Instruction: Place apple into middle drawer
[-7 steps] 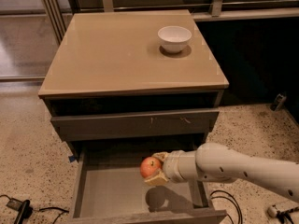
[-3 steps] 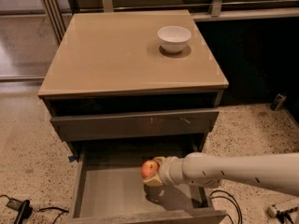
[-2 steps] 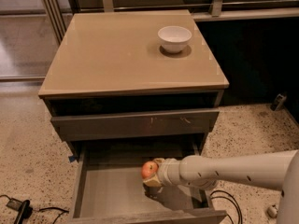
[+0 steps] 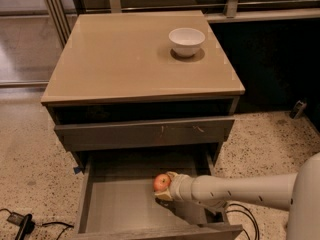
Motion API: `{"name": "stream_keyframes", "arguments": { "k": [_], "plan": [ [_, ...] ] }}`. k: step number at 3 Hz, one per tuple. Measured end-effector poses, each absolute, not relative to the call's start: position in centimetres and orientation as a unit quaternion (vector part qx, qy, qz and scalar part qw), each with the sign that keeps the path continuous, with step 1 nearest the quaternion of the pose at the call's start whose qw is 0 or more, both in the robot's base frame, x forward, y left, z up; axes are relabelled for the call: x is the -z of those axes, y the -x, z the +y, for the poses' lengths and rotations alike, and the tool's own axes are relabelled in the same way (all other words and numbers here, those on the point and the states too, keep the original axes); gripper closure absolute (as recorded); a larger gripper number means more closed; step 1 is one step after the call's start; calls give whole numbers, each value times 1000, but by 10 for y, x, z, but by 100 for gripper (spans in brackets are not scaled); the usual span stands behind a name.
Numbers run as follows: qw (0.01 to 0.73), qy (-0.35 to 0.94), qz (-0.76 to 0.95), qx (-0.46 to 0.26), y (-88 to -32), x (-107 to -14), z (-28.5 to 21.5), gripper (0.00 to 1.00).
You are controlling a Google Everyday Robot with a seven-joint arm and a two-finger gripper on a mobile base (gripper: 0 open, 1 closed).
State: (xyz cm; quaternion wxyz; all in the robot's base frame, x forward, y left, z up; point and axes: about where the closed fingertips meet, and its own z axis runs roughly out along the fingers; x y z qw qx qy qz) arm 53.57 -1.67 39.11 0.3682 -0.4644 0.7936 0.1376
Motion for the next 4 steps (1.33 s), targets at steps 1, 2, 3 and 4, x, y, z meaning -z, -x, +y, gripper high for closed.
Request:
{"name": "stream_keyframes", "arguments": {
  "k": [1, 2, 3, 4],
  "plan": [
    [388, 450, 789, -156, -541, -372, -18, 100],
    [395, 444, 788, -163, -543, -367, -20, 97],
    [395, 444, 788, -163, -543, -367, -20, 74],
    [395, 444, 788, -163, -543, -367, -20, 50]
  ]
}}
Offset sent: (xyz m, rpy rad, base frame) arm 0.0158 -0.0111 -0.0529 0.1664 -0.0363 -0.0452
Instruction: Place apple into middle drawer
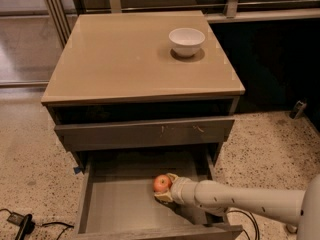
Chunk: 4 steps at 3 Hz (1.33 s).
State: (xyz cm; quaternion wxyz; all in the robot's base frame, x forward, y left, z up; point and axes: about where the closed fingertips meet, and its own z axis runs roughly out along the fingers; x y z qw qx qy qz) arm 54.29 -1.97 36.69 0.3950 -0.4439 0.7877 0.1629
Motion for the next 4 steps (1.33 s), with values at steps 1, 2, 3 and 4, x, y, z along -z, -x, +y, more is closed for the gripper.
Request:
{"name": "stream_keyframes", "arguments": {
  "k": [1, 2, 3, 4],
  "plan": [
    [395, 444, 788, -163, -543, -367, -20, 27],
    [395, 444, 788, -163, -543, -367, -20, 4],
    [395, 444, 788, -163, -543, -367, -20, 0],
    [395, 444, 788, -163, -543, -367, -20, 0]
  ]
}}
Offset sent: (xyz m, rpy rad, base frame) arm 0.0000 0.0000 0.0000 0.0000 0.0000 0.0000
